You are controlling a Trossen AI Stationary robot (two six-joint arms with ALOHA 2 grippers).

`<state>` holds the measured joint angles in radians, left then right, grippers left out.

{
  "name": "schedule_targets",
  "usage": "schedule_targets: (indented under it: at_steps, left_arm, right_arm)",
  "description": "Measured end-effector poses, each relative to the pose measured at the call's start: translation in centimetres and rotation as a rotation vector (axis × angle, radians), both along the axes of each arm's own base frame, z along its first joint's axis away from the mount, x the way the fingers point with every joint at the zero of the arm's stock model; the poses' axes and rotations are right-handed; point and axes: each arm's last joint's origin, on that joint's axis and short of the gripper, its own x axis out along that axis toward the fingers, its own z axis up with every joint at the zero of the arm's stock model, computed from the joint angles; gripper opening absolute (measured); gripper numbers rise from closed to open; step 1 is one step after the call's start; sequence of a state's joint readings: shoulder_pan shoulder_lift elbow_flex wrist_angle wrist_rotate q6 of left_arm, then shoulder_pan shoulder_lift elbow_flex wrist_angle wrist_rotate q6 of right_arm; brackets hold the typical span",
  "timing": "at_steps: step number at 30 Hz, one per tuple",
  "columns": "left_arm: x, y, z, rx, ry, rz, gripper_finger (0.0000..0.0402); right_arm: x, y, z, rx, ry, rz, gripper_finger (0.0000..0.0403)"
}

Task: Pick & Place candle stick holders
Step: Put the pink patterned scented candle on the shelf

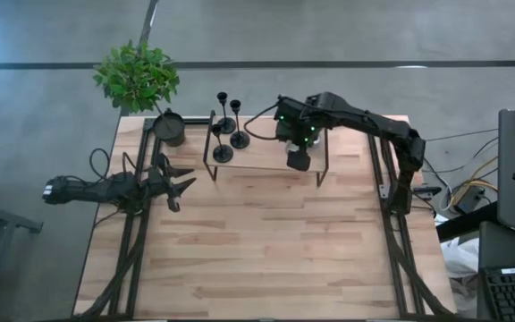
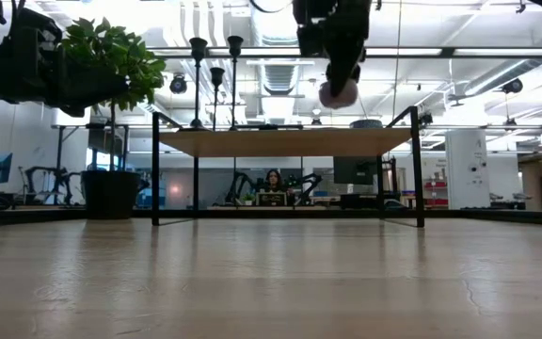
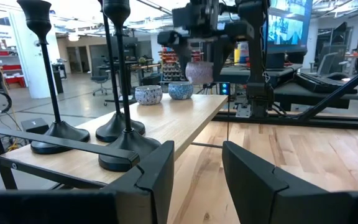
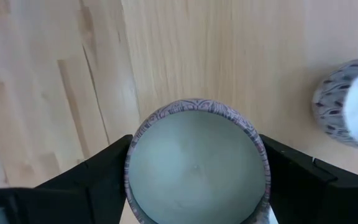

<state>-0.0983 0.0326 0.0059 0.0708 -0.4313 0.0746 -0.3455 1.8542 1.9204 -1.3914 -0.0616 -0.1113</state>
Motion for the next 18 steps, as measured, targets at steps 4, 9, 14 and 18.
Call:
schedule_targets:
  at_steps: [4,9,14,18]
  left_arm:
    - [0.0,0.0,0.0,0.0,0.0,0.0,0.0142]
    - [0.0,0.0,0.0,0.0,0.0,0.0,0.0142]
    - [0.0,0.0,0.0,0.0,0.0,0.0,0.0142]
    - [0.0,0.0,0.0,0.0,0.0,0.0,0.0142]
  right_arm:
    - [0.1,-0.3,-1.3,0.002,0.017,0.004,0.0293]
    - [0.5,-0.7,-2.4,-0.013,0.005,0.009,0.0292]
    - [0.5,-1.3,-3.4,-0.016,0.002,-0.007,0.0294]
    - [0.3,-1.6,-3.9,-0.014,0.013,-0.014,0.0292]
